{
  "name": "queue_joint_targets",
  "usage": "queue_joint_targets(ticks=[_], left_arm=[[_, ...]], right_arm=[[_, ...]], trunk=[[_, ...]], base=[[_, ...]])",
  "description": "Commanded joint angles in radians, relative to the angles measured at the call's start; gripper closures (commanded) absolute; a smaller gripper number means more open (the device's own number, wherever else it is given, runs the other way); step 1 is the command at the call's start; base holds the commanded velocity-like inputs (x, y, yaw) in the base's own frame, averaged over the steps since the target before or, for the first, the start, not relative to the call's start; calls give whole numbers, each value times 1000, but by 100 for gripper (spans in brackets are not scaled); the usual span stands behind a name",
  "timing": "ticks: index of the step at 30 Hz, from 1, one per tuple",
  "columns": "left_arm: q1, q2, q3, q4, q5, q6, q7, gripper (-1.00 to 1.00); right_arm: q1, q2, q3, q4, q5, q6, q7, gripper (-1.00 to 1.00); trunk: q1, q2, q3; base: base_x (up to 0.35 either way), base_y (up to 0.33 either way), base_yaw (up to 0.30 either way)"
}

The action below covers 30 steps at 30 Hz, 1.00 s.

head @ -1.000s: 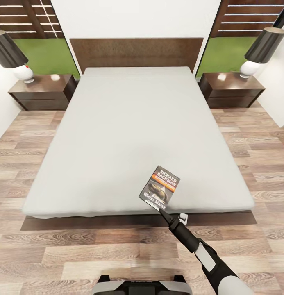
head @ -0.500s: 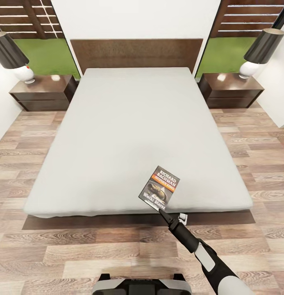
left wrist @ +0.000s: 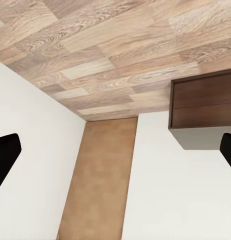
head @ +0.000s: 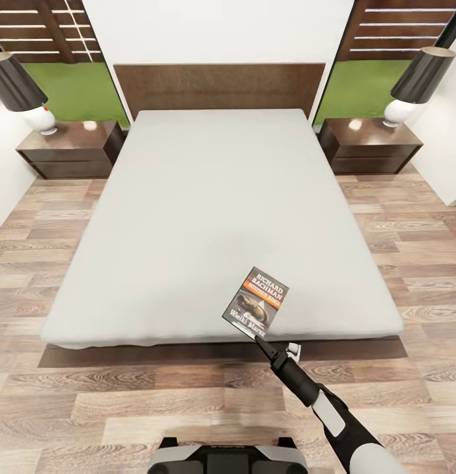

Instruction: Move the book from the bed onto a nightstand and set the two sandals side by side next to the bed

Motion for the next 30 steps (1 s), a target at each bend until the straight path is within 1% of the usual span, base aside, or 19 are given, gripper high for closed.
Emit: queue_joint_targets(ticks=[1,5,20,30], left_arm=[[0,0,-9,0,10,-3,6,-100],[1,0,-9,0,10,-2,15,-100],[0,0,-9,0,10,4,22,-100],[0,-1,-9,0,10,5,23,-100]], right_arm=[[0,0,-1,1,-6,10,2,100],[0,0,-2,1,-7,10,2,100],[0,0,-1,3,-3,11,-1,100],[-1,1,2,4,-1,8,-17,100]], trunk=[[-3,6,2],[-19,34,15],[-19,34,15],[-19,34,15]], base=[[0,0,0],[0,0,0],[0,0,0],[0,0,0]])
